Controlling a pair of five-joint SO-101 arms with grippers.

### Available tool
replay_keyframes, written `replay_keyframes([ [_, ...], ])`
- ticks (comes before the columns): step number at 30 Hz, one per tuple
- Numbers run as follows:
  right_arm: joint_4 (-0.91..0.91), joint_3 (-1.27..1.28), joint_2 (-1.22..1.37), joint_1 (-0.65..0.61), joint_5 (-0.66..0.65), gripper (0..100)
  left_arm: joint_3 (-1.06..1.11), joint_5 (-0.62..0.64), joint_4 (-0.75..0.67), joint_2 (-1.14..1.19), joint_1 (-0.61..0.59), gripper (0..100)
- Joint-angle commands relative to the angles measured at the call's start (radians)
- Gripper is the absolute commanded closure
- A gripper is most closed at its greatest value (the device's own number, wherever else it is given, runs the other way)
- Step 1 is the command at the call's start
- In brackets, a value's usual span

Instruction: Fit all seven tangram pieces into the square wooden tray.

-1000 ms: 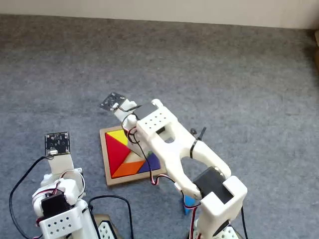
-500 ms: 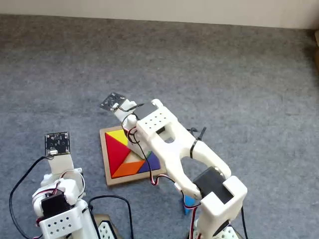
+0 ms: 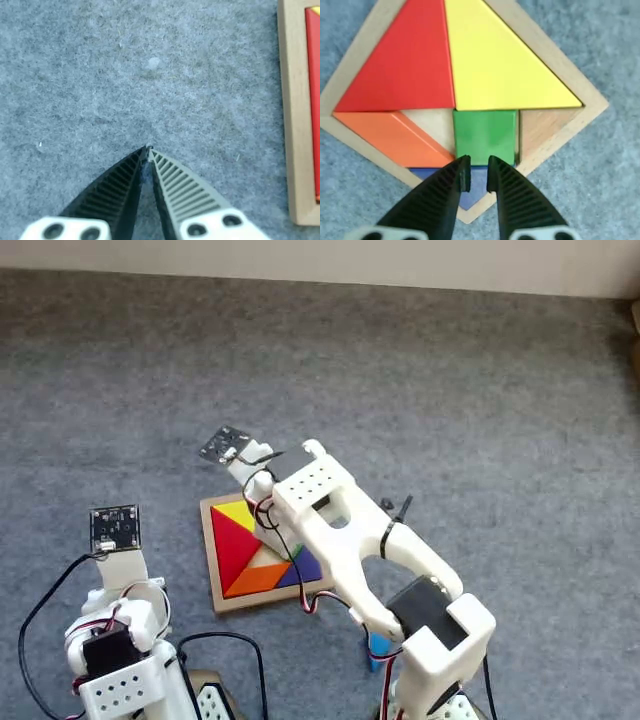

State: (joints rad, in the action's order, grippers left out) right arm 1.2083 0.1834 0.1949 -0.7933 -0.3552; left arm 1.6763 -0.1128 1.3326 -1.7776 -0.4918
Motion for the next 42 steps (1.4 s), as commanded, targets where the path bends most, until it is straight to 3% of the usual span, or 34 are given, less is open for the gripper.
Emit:
replay_keyframes([
  [1,-0.14,0.07,-0.012,-0.002,-0.006,94.2,0.021,-0.006,0.003,-0.041,-0.01,99],
  [4,-0.24,0.142,-0.013,0.039,-0.009,94.3,0.021,-0.006,0.003,-0.041,-0.01,99],
  [11,-0.239,0.093,-0.025,0.145,-0.011,94.3,0.021,-0.006,0.003,-0.041,-0.01,99],
  [18,0.028,0.007,-0.262,0.154,-0.005,94.3,0.021,-0.006,0.003,-0.041,-0.01,99],
  [25,0.111,0.303,-0.504,0.211,0.0,93.8,0.021,-0.006,0.003,-0.041,-0.01,99],
  [27,0.111,0.39,-0.544,0.232,0.057,91.8,0.021,-0.006,0.003,-0.041,-0.01,99],
  [33,0.119,0.59,-0.581,0.242,0.161,72.3,0.021,-0.006,0.003,-0.041,-0.01,99],
  [42,0.119,0.725,-0.588,0.151,0.347,72.1,0.021,-0.006,0.003,-0.041,-0.01,99],
])
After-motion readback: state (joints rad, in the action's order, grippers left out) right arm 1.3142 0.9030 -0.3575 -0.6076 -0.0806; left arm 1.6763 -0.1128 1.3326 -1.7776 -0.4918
